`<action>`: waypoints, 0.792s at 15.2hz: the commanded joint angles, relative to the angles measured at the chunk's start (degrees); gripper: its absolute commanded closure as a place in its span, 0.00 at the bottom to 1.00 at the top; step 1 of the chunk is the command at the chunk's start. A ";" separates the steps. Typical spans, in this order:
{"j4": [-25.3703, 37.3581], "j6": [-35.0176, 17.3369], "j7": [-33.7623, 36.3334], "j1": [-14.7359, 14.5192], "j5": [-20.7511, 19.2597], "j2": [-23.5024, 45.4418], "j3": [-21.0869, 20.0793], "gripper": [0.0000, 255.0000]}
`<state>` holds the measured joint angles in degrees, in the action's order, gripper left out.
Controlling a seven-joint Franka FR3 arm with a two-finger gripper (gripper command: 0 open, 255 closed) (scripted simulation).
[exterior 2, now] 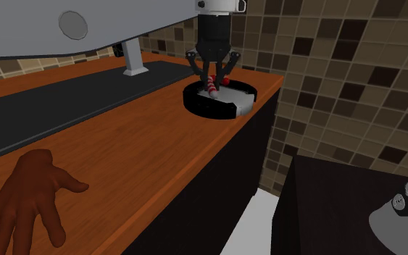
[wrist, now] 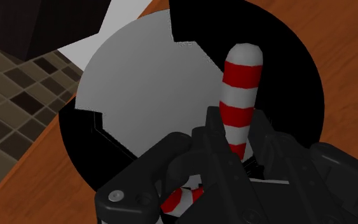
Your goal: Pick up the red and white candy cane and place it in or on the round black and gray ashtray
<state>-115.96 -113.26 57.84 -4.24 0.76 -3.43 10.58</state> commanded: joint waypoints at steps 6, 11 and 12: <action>-0.79 -0.85 -0.03 0.01 0.01 0.03 0.01 1.00; -0.80 -0.84 -0.03 0.01 0.01 0.01 0.01 0.00; -0.80 -0.84 -0.03 0.01 0.01 0.01 0.01 0.00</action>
<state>-116.76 -114.10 57.81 -4.23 0.77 -3.42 10.59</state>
